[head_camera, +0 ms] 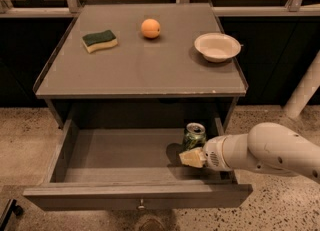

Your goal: Place green can into top drawer

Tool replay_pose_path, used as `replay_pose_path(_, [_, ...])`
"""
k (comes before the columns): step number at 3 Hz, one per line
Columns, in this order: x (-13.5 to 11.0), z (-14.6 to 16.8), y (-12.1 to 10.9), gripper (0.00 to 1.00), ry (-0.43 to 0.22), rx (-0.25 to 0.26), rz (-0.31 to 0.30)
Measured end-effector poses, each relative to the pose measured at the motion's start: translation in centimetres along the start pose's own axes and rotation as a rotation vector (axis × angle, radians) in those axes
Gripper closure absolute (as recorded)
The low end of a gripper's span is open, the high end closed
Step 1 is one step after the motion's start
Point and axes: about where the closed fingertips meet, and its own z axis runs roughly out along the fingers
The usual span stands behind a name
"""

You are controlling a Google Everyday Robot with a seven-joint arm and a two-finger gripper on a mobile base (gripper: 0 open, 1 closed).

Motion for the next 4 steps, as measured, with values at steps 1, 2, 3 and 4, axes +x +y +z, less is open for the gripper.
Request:
replay_pose_path(1, [0.0, 0.0, 0.0, 0.59, 0.0, 0.0, 0.0])
replay_pose_path(2, [0.0, 0.0, 0.0, 0.36, 0.0, 0.0, 0.0])
replay_pose_path(3, [0.0, 0.0, 0.01, 0.13, 0.0, 0.0, 0.0])
replay_pose_path(4, [0.0, 0.0, 0.01, 0.0, 0.0, 0.0, 0.0])
